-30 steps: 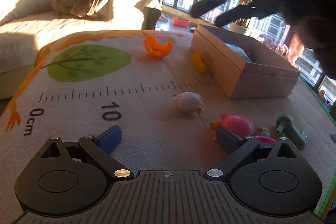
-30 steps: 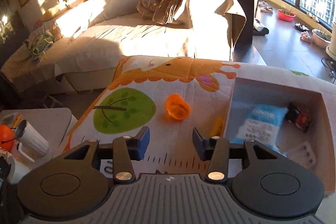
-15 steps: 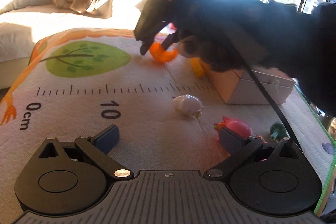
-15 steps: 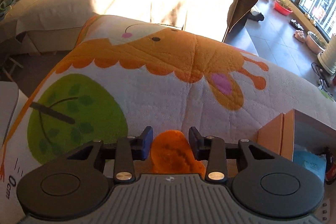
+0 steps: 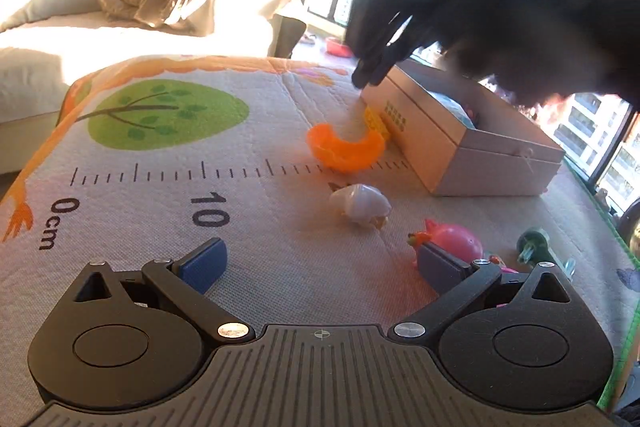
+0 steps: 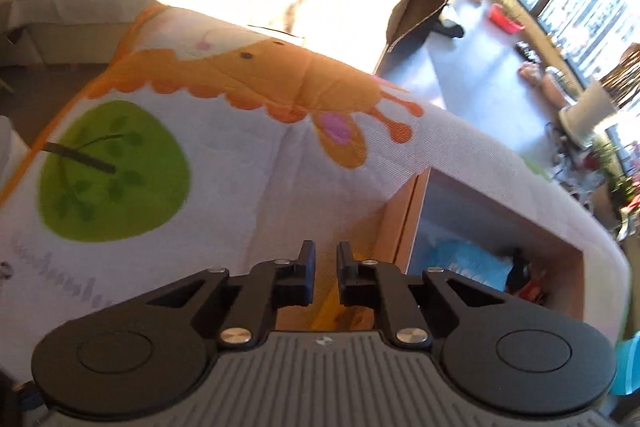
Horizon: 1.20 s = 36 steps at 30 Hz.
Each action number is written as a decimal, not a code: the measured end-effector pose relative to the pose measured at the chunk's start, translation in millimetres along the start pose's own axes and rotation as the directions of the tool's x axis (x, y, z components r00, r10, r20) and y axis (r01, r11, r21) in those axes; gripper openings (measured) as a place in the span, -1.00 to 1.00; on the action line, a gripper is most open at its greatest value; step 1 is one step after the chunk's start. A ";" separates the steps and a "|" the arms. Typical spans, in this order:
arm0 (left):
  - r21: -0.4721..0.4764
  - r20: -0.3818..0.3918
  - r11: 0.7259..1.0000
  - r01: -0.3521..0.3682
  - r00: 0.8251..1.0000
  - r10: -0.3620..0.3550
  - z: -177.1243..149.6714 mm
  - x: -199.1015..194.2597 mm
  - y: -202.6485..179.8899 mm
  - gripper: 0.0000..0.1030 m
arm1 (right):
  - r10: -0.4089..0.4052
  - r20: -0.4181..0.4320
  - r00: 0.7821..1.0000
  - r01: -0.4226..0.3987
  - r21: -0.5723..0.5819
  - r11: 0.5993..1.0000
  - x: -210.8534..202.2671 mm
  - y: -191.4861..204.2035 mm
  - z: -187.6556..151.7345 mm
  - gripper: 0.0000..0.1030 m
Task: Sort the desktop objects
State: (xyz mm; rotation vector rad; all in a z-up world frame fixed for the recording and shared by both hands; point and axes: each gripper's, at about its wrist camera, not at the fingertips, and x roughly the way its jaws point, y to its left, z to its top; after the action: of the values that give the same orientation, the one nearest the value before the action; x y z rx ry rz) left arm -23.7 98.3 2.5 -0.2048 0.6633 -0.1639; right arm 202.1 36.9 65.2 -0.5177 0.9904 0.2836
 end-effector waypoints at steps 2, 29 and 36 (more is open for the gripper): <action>-0.009 0.003 1.000 0.007 1.000 -0.007 -0.1 -0.7 1.5 1.00 | -0.109 -0.016 0.994 0.108 -0.054 0.993 28.9 6.7 7.6 -0.79; -0.040 0.005 0.998 0.039 0.999 -0.039 3.0 -2.3 7.8 1.00 | 0.198 0.156 0.968 -0.217 0.121 0.969 -107.9 -70.6 -208.2 -0.32; 0.126 -0.043 0.965 0.232 0.973 -0.228 5.3 -48.9 -36.5 1.00 | 0.258 0.208 0.944 -0.292 0.153 0.944 -88.1 -78.6 -261.5 -0.32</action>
State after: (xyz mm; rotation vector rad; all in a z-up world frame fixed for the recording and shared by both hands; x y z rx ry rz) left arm -61.4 74.3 44.2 -0.1538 0.6537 -0.4331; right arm 3.4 -169.2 47.1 -0.1797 0.8958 0.4792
